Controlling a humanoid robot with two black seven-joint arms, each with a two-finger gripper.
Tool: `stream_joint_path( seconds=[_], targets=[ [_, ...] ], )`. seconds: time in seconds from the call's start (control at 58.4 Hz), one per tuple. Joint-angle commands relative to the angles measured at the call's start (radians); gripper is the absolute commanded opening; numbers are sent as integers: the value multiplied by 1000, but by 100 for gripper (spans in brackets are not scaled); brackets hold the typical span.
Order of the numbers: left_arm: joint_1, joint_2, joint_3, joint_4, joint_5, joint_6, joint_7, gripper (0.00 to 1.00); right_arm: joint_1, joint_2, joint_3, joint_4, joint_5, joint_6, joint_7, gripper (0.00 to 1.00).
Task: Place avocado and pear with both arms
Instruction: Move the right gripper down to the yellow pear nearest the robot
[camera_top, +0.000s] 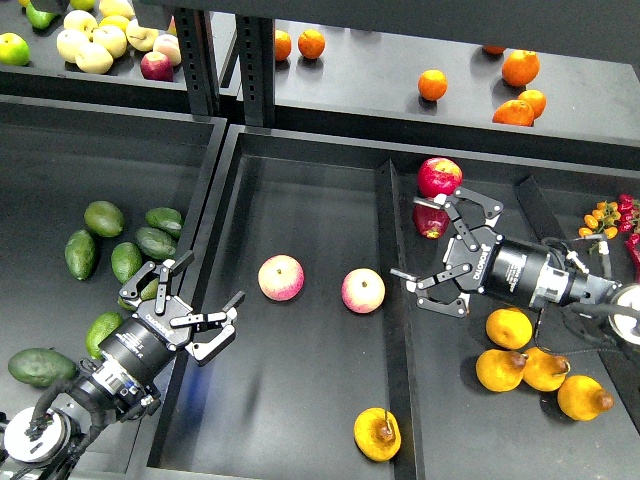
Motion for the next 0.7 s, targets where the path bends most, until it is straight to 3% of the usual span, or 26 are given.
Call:
stream_joint_path(
  seconds=[0.0, 0.343, 0.686],
  targets=[
    [5, 0, 3, 2, 1, 0, 0, 99, 72, 7, -119, 2, -27, 0, 0, 99],
    [13, 0, 1, 2, 2, 0, 0, 99, 114, 63, -355, -17, -228, 28, 0, 100],
    [14, 0, -5, 0, 2, 0, 0, 99, 108, 34, -471, -52, -312, 56, 0, 100]
  ],
)
